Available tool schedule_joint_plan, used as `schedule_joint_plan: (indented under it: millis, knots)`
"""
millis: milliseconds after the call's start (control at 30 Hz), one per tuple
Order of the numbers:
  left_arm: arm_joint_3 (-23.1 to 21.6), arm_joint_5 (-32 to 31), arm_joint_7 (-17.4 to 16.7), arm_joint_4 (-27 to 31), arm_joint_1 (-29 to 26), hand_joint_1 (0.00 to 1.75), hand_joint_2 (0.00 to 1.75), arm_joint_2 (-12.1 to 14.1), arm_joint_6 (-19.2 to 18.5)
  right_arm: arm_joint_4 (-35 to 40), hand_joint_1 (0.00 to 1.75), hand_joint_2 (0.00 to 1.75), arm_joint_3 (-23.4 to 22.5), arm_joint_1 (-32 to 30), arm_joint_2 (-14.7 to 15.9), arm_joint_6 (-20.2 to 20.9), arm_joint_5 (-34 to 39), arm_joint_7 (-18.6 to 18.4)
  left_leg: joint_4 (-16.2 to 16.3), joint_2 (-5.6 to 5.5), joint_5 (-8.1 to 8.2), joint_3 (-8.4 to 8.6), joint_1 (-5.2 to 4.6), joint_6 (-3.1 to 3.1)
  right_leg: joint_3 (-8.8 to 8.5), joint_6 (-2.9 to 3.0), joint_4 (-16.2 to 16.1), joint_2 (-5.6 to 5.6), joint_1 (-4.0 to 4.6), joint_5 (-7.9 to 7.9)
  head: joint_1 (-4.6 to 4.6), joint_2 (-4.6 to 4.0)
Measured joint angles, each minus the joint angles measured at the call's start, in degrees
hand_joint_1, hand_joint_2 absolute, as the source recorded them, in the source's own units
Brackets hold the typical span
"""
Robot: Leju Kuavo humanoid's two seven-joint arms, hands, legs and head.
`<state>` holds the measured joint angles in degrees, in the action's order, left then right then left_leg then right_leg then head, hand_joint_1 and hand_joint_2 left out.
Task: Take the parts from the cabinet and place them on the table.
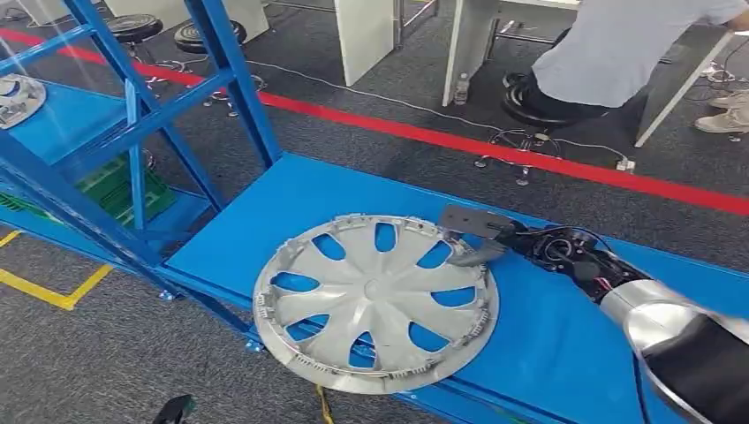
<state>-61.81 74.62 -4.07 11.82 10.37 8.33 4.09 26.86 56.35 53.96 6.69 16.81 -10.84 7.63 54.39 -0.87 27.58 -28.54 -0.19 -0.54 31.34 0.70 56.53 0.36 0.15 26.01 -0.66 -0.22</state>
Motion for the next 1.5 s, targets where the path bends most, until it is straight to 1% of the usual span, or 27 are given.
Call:
schedule_joint_plan:
  millis: [133,300,333,500,633,1033,1167,1300,1500]
  knots:
    - [0.0,0.0,0.0,0.0,0.0,0.0,0.0,0.0,-0.2,0.0,0.0,1.75,1.0,0.5,0.0,-1.3,-3.1,-0.4,0.0,-0.01,0.0,0.0,0.0,0.0,-0.02,0.0,0.0,-0.02,-0.01,0.0,0.02,0.0]
    - [0.0,0.0,0.0,0.0,0.0,0.0,0.0,0.1,-0.3,0.0,0.0,1.75,1.5,0.8,-0.3,-1.4,-2.6,-0.3,0.0,-0.02,-0.01,0.0,0.0,0.01,-0.04,-0.01,0.0,-0.04,-0.01,-0.01,0.02,0.0]
    - [0.0,0.0,0.0,0.0,0.0,0.0,0.0,0.1,-0.3,0.0,1.75,1.75,1.6,0.8,-0.3,-1.4,-2.1,0.1,0.0,-0.02,-0.01,0.0,0.0,0.01,-0.04,-0.01,0.0,-0.04,-0.01,-0.01,0.04,0.0]
    - [0.0,0.1,0.0,0.0,0.0,0.0,0.0,0.1,-0.3,0.0,1.75,1.75,1.8,0.8,-0.5,-0.5,0.5,1.7,0.0,-0.02,-0.01,0.0,0.0,0.01,-0.04,-0.01,0.0,-0.04,0.0,-0.01,0.02,0.0]
    - [0.0,0.3,0.0,0.0,0.0,0.0,0.0,0.2,-0.3,0.0,1.75,1.75,1.8,0.7,-0.8,-0.1,1.4,2.3,0.0,-0.02,-0.01,-0.01,0.0,0.01,-0.03,-0.01,0.0,-0.03,0.0,-0.01,0.02,0.0]
    - [0.0,0.4,0.4,0.0,-0.2,0.0,0.0,0.2,-0.3,0.0,1.75,1.75,1.8,0.7,-1.4,-0.2,1.7,2.4,0.0,-0.02,-0.02,-0.01,0.0,0.01,-0.03,-0.01,0.0,-0.03,0.0,-0.01,0.0,0.0]
    - [0.0,0.4,0.4,0.0,-0.2,0.0,0.0,0.2,-0.3,0.0,1.75,1.75,1.7,0.7,-1.5,-0.8,2.4,2.5,0.0,-0.02,-0.02,-0.01,0.0,0.01,-0.03,-0.01,0.0,-0.03,0.0,-0.01,0.02,0.0]
    - [0.0,0.4,0.4,0.0,-0.2,0.0,0.0,0.2,-0.3,0.0,1.75,1.75,1.2,0.5,-1.6,-1.2,4.9,2.7,0.0,-0.02,-0.02,-0.02,0.0,0.01,-0.02,-0.01,0.0,-0.03,0.0,-0.01,0.02,0.0]
    - [0.0,0.4,0.5,0.0,-0.2,0.0,0.0,0.2,-0.2,-0.5,1.75,1.75,-1.4,0.4,-1.6,-2.4,11.0,3.4,0.0,-0.02,-0.02,-0.03,0.0,0.01,0.01,-0.01,0.0,-0.03,0.0,-0.01,0.02,0.0]
